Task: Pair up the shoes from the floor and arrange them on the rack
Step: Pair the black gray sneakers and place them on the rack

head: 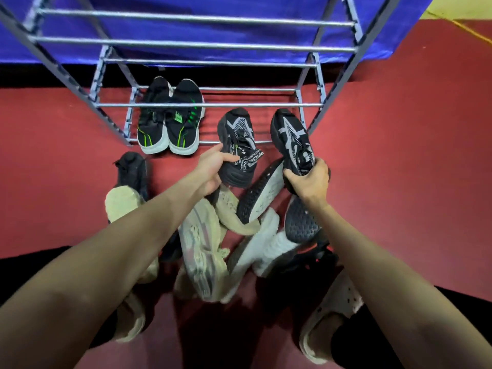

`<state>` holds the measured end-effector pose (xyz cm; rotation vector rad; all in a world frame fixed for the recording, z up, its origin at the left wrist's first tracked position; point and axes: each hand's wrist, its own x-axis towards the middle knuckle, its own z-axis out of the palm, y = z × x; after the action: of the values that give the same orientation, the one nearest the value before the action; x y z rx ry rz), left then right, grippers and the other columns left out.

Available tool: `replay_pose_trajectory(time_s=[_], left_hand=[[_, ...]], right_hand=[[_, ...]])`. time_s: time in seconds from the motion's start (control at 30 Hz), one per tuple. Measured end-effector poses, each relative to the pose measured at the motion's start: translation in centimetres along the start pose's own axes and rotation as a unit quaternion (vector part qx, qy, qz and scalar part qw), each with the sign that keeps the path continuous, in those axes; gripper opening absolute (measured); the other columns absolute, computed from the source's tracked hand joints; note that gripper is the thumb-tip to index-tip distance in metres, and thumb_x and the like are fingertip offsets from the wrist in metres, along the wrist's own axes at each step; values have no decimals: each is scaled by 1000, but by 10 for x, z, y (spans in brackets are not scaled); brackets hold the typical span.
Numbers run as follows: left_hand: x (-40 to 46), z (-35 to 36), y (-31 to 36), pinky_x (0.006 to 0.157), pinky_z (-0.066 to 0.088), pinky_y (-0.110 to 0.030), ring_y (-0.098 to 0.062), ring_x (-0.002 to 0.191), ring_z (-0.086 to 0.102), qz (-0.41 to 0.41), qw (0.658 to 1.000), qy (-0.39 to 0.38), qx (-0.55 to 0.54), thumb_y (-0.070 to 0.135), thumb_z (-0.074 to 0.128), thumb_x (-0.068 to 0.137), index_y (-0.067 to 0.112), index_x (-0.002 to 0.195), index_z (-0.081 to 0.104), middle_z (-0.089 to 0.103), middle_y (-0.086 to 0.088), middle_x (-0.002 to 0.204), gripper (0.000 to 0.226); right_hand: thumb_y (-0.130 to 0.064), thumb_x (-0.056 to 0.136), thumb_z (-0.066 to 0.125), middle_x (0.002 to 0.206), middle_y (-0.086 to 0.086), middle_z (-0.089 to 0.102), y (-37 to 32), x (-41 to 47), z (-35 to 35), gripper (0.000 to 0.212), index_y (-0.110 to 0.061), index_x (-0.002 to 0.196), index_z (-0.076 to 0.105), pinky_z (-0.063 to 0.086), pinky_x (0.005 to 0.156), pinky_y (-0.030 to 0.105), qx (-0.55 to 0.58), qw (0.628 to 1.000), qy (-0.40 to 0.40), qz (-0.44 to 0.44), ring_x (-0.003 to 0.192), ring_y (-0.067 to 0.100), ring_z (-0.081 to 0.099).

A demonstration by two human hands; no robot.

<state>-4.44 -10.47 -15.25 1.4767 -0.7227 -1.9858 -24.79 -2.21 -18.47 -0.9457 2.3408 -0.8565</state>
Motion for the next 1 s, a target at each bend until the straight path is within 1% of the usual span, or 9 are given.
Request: replay_pose_trajectory(time_s=[0.1, 0.17, 0.23, 0.37, 0.5, 0.57, 0.67, 0.9, 1.0], left_hand=[[40, 3, -3, 79, 58, -36, -32, 98, 67, -1, 999, -8, -32, -11, 59, 75, 9, 132, 53, 66, -19, 121, 61], [63, 2, -6, 82, 58, -38, -33, 99, 66, -1, 999, -3, -48, -11, 59, 76, 8, 136, 49, 65, -19, 122, 63], [83, 0, -10, 87, 56, -41, -33, 100, 64, -2, 998, 1, -66, -8, 59, 77, 4, 137, 45, 63, -21, 125, 63], [113, -2, -15, 78, 57, -31, -29, 93, 65, 2, 998, -6, -55, -3, 59, 80, 2, 126, 58, 63, -21, 123, 46], [142, 3, -17, 90, 54, -37, -31, 103, 63, 9, 996, -7, -91, -2, 60, 80, 2, 125, 59, 62, -23, 126, 45], [155, 8, -17, 88, 55, -36, -31, 103, 63, 13, 994, -7, -106, -2, 60, 80, 2, 126, 58, 61, -23, 127, 46], [169, 15, -16, 90, 53, -37, -31, 102, 62, 23, 993, -15, -119, -2, 58, 82, -1, 127, 55, 59, -24, 129, 45], [189, 26, -14, 89, 54, -36, -31, 101, 63, 28, 989, -13, -142, -4, 58, 82, -4, 126, 53, 60, -23, 127, 44], [194, 31, -13, 88, 56, -36, -32, 102, 65, 27, 989, -16, -148, -6, 56, 83, -3, 125, 54, 63, -21, 123, 42]], right_hand=[[-55, 52, 66, 92, 6, 67, 7, 38, 32, 61, -12, 95, 61, 57, 79, 39, -2, 1000, -4, -8, 91, 23, 66], [-53, 54, 66, 94, 7, 67, -2, 51, 43, 61, -11, 98, 60, 56, 81, 41, 6, 1000, -1, -16, 93, 25, 64], [-47, 58, 68, 101, 9, 65, -17, 57, 48, 61, -9, 103, 57, 53, 86, 42, 20, 1000, 4, -20, 98, 27, 62], [-33, 70, 76, 119, 16, 55, -26, 82, 63, 66, 1, 120, 48, 43, 100, 36, 21, 999, 8, -42, 115, 30, 50], [-35, 74, 75, 131, 20, 48, -27, 111, 80, 81, 6, 133, 38, 37, 108, 37, 12, 999, 11, -47, 126, 32, 44], [-34, 74, 75, 127, 20, 50, -28, 123, 87, 73, 7, 126, 43, 38, 104, 36, 12, 999, 19, -45, 122, 33, 45], [-34, 75, 75, 116, 19, 52, -27, 137, 95, 59, 5, 110, 49, 38, 90, 30, -6, 999, 22, -36, 111, 31, 49], [-42, 75, 74, 126, 19, 50, -16, 162, 105, 76, 7, 125, 45, 41, 102, 36, -24, 999, 7, -35, 119, 33, 49], [-41, 78, 73, 133, 22, 43, -12, 163, 104, 80, 6, 132, 37, 36, 109, 38, -22, 998, -26, -48, 126, 33, 43]])
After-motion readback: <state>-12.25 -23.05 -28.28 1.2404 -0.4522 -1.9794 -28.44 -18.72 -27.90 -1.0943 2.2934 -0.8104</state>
